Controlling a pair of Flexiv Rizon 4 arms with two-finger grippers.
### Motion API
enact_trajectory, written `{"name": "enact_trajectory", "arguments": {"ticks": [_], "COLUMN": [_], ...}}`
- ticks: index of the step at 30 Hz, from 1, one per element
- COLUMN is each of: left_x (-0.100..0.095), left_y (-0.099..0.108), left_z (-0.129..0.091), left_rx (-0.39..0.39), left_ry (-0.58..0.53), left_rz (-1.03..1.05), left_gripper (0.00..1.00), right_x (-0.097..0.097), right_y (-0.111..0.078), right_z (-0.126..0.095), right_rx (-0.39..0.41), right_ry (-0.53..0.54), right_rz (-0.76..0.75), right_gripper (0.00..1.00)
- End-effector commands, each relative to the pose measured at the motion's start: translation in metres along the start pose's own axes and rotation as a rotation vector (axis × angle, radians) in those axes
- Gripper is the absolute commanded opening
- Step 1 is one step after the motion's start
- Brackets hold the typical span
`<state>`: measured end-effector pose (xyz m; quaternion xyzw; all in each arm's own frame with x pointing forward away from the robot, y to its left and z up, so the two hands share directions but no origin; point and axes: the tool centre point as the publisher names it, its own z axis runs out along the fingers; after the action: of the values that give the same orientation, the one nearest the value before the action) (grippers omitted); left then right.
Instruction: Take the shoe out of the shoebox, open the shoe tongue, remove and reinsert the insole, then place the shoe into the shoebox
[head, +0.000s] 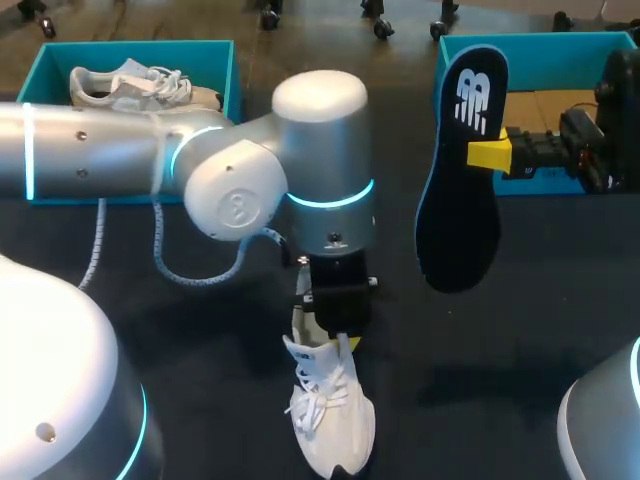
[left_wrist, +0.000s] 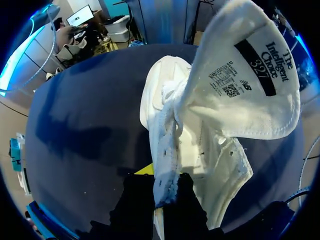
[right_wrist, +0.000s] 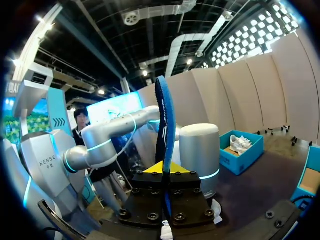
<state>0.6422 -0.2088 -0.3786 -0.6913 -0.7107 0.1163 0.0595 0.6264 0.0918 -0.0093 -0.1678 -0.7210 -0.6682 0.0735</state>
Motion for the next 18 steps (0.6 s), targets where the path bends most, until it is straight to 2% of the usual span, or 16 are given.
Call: {"name": "enact_trajectory", "arguments": {"ticks": [1, 5, 6, 7, 8, 9, 10, 13, 18], "left_x": [-0.010, -0.013, -0.013, -0.013, -0.013, -0.013, -0.012, -0.010, -0.002], "left_y": [0.000, 0.000, 0.000, -0.001, -0.001, -0.001, -0.002, -0.003, 0.000], "left_z": [0.006, 0.005, 0.005, 0.001, -0.002, -0.006, -0.009, -0.018, -0.042], "left_rx": [-0.005, -0.003, -0.002, -0.002, -0.006, -0.029, -0.045, -0.051, -0.085], "left_ry": [0.016, 0.000, -0.004, -0.020, -0.034, -0.041, -0.042, -0.066, -0.168], "left_rz": [0.005, 0.012, 0.013, 0.010, 0.007, 0.010, 0.008, 0.006, -0.012], "left_gripper": [0.00, 0.00, 0.04, 0.48, 0.87, 0.97, 1.00, 1.00, 1.00], "right_x": [-0.002, -0.002, -0.002, -0.002, -0.002, -0.002, -0.002, -0.002, -0.002], "right_y": [0.001, 0.001, 0.001, 0.001, 0.001, 0.001, 0.001, 0.001, 0.001], "right_z": [0.002, 0.002, 0.002, 0.002, 0.002, 0.002, 0.002, 0.002, 0.002], "right_rx": [0.002, 0.002, 0.002, 0.002, 0.002, 0.002, 0.002, 0.002, 0.002], "right_ry": [0.002, 0.002, 0.002, 0.002, 0.002, 0.002, 0.002, 0.002, 0.002], "right_rz": [0.000, 0.000, 0.000, 0.000, 0.000, 0.000, 0.000, 0.000, 0.000], "right_gripper": [0.00, 0.00, 0.00, 0.00, 0.00, 0.00, 0.00, 0.00, 0.00]}}
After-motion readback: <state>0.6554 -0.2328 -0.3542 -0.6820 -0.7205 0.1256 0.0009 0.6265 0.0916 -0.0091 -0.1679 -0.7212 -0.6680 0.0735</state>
